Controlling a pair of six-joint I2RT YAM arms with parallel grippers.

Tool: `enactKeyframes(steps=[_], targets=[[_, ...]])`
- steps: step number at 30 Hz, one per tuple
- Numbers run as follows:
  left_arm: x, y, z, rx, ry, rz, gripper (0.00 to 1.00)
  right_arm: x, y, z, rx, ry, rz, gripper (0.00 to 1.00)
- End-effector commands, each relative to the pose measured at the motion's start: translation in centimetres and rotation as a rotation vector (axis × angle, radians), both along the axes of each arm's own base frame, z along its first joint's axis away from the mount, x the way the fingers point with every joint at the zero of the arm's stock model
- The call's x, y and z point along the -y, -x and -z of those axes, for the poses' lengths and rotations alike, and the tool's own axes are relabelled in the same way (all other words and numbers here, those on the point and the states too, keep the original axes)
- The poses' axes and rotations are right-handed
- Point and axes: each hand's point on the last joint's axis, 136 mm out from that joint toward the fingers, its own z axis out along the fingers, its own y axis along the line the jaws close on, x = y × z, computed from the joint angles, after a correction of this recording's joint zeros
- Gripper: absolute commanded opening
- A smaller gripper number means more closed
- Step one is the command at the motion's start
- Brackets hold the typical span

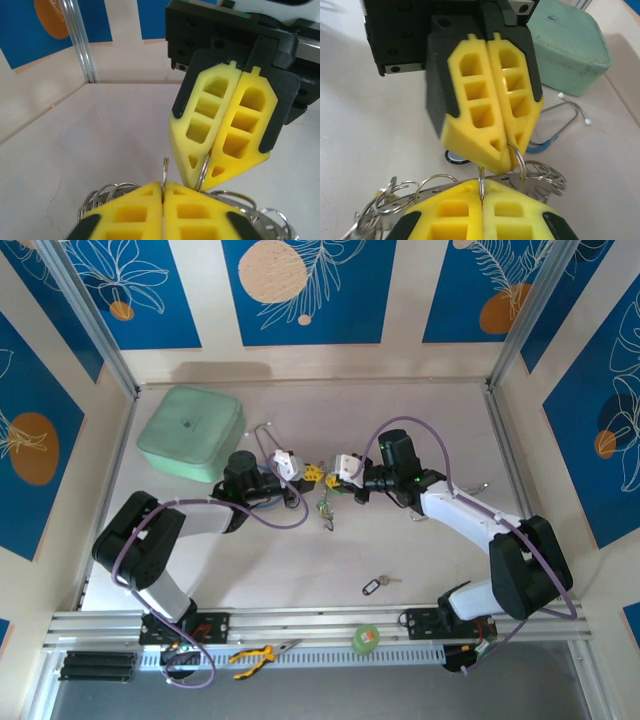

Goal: Put the keys on the keyring

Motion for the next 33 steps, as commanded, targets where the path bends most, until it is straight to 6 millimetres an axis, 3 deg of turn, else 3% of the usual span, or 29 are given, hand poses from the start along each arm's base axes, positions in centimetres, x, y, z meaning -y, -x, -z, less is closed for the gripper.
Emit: enactKeyframes(steps=[1,3,5,9,11,16,21,27,28,29,30,33], targets=[[-0.9,-0.8,-1.4,-0.056,0.054,-0.064,0.37,0.1,1.4,-1.4,0.011,-0.04,-0.042,0.0],[-1.5,-0.4,-1.1,-0.072,0.054,-0.09,0.57,0.2,1.7,-1.6,0.0,-0.053,-0.051,0.0],[-2.6,-0.2,-1.3,-0.053,0.058,-0.149,0.69,0.3,2.0,-1.8,-0.014,-0.073,-0.06,0.0],[-4.1,0.8,-2.3,-0.006,0.04,-0.203,0.72,0.4,2.4,-2.4,-0.042,-0.11,-0.084,0.0],[-4.5,1.5,-2.7,0.013,0.01,-0.204,0.64,0.3,2.7,-2.6,-0.059,-0.127,-0.103,0.0],[-4.7,3.6,-3.3,0.047,-0.094,-0.131,0.28,-0.2,3.8,-3.4,-0.106,-0.174,-0.171,0.0],[-3.7,6.2,-3.6,0.081,-0.146,0.016,0.0,-0.6,4.6,-3.9,-0.123,-0.18,-0.217,0.0],[-3.0,6.8,-3.1,0.057,-0.19,0.084,0.0,-0.9,5.1,-3.9,-0.128,-0.17,-0.233,0.0],[-2.9,6.7,-3.1,0.055,-0.193,0.084,0.1,-0.9,5.2,-3.9,-0.125,-0.169,-0.236,0.0],[-2.8,6.6,-3.0,0.053,-0.197,0.077,0.33,-1.0,5.3,-3.8,-0.129,-0.167,-0.238,0.0],[-2.6,6.5,-3.0,0.059,-0.2,0.074,0.46,-1.0,5.3,-3.9,-0.128,-0.168,-0.239,0.0],[-2.2,6.8,-2.8,0.07,-0.201,0.094,0.52,-1.1,5.4,-3.9,-0.128,-0.166,-0.242,0.0]])
